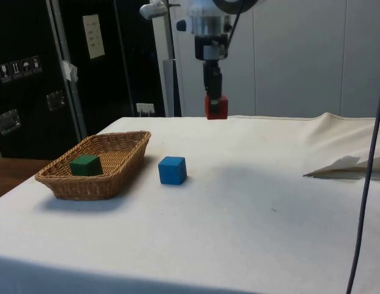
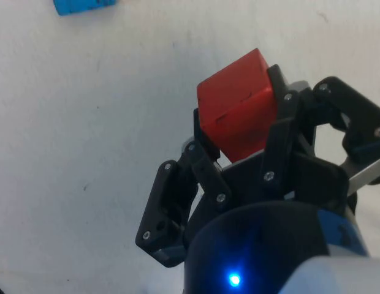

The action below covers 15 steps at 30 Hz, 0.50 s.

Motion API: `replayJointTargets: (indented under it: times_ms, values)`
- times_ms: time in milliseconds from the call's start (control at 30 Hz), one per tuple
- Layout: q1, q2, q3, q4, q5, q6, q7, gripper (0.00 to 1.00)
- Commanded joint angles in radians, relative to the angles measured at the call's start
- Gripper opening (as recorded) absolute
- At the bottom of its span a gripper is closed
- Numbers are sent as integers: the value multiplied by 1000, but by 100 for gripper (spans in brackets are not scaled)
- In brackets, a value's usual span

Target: Pick up exactly two blocks and place them into the basket.

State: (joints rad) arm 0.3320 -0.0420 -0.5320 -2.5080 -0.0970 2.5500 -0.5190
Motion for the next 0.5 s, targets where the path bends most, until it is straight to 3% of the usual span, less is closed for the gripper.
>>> replayJointTargets:
  times_ms: [0,33,67,300,333,467]
  values:
    - [5,7,2,13,18,-13,-8,2]
    - [0,7,3,10,4,-3,0,2]
    - [5,13,6,24,22,-17,-9,2]
    - [3,72,28,110,60,-42,-25,2]
    - [0,65,24,98,41,-30,-13,2]
    - [1,116,38,164,85,-51,-37,2]
